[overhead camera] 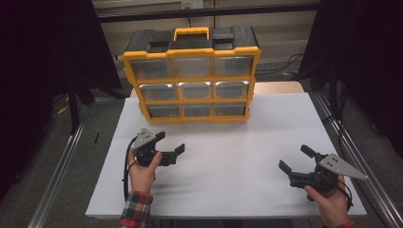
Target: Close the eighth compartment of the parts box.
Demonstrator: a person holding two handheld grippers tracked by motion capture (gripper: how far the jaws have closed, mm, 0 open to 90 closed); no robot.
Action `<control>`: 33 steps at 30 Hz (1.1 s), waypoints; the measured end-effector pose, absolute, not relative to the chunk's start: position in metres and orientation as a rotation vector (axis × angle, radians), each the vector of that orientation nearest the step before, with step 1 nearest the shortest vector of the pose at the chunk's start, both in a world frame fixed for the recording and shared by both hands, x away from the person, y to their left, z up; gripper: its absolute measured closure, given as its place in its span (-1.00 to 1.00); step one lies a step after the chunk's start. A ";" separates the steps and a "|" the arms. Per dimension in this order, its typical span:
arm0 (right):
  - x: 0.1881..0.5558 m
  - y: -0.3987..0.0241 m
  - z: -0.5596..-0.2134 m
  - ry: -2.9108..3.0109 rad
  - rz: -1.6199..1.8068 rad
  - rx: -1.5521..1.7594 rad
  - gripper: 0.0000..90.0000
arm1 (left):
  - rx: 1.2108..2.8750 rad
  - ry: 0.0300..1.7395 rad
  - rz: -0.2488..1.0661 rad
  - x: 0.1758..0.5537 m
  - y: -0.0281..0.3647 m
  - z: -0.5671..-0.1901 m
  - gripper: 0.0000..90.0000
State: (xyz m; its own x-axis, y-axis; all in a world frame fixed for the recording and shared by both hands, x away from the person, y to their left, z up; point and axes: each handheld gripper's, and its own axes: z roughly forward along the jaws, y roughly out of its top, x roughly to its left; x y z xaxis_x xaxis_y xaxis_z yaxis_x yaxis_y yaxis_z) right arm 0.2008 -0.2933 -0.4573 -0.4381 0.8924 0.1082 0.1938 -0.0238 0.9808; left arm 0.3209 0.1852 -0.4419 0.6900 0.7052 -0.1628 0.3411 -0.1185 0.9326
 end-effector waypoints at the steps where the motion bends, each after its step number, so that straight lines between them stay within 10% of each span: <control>1: 0.201 -0.293 -0.457 1.663 1.511 1.142 -0.98 | 1.715 0.859 0.392 0.320 0.185 -0.442 -0.92; 33: 0.201 -0.291 -0.457 1.665 1.519 1.148 -0.98 | 1.734 0.836 0.413 0.302 0.222 -0.448 -0.92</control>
State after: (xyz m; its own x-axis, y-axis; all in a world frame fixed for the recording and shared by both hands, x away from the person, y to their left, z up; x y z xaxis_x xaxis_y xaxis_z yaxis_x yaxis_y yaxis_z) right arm 0.2010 -0.2911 -0.4573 -0.4438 0.8884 0.1172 0.1980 -0.0303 0.9797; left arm 0.3017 0.2219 -0.4479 0.6887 0.7123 -0.1355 0.3261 -0.1374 0.9353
